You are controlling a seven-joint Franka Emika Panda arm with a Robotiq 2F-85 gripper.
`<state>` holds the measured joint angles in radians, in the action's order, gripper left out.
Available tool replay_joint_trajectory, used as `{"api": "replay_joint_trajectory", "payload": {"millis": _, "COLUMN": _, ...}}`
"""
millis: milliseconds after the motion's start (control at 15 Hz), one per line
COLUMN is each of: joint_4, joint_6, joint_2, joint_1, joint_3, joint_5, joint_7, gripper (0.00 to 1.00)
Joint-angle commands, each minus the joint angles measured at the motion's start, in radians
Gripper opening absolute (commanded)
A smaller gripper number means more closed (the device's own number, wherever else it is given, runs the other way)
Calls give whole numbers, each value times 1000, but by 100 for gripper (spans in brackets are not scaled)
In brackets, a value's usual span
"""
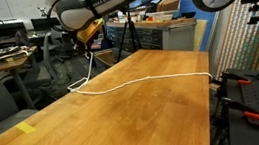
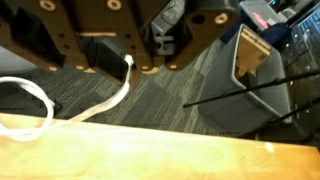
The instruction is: Tie a knot
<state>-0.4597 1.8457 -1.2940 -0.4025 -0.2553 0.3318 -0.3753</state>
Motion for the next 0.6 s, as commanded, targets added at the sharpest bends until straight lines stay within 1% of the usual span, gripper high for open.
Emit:
{"api": "replay_joint_trajectory", "payload": {"millis": 0, "joint_4": 48, "joint_6": -68, "joint_2": -61, "joint_1": 78, "joint_3": 96, "joint_5": -99, "joint_7": 20, "gripper": 10}}
{"api": "replay_joint_trajectory", "payload": {"millis": 133, "joint_4": 44, "joint_6": -106, "joint_2": -87, "joint_1": 112, "joint_3": 127, "joint_5": -149, "joint_7": -17, "gripper": 9}}
{"api": "replay_joint_trajectory", "payload": {"millis": 533, "joint_4": 44, "joint_6": -197, "joint_2": -162, "joint_1": 198, "joint_3": 166, "joint_5": -259, "joint_7": -186, "gripper": 9}}
